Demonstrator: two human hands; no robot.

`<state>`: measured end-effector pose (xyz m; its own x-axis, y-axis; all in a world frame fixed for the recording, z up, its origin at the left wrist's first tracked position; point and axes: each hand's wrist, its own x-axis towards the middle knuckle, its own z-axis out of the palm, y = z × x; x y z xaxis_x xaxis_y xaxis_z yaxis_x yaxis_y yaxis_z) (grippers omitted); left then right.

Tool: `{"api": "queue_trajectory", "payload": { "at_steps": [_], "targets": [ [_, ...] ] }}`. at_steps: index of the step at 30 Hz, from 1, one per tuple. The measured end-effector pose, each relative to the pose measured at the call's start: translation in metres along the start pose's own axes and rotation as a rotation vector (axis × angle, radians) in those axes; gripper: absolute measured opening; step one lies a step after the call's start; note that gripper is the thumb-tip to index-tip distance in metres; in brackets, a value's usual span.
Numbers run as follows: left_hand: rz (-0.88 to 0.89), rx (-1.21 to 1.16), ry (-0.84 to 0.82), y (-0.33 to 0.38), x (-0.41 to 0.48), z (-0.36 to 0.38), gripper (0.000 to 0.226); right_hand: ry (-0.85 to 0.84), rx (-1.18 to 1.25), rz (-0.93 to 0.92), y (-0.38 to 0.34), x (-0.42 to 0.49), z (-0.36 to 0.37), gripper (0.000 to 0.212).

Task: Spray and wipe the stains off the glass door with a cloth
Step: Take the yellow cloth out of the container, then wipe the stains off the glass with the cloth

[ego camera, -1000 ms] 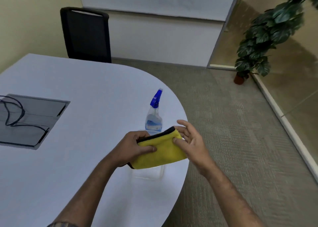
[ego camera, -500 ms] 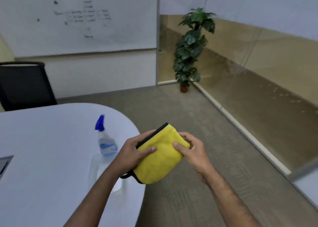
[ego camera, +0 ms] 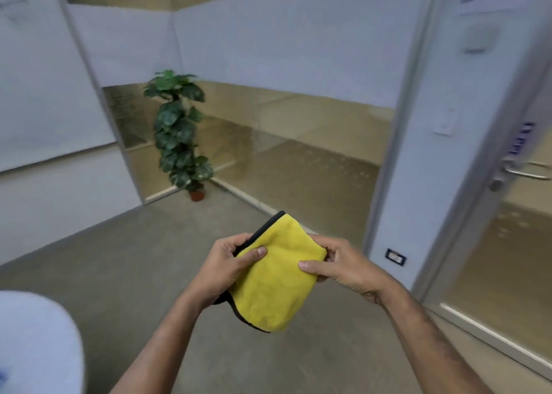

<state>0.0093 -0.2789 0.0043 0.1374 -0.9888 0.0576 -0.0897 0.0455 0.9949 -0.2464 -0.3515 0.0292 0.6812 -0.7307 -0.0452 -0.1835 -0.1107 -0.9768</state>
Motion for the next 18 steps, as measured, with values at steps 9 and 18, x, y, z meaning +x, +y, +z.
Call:
{"api": "queue_trajectory", "payload": {
  "at_steps": [9, 18],
  "targets": [
    [0.067, -0.026, -0.341, 0.028, 0.127, 0.219, 0.018, 0.389, -0.068, 0.050, 0.043, -0.098, -0.189, 0.027],
    [0.241, -0.088, -0.582, 0.050, 0.242, 0.432, 0.033, 1.042, -0.152, 0.071, 0.072, -0.155, -0.341, 0.033]
  ]
}}
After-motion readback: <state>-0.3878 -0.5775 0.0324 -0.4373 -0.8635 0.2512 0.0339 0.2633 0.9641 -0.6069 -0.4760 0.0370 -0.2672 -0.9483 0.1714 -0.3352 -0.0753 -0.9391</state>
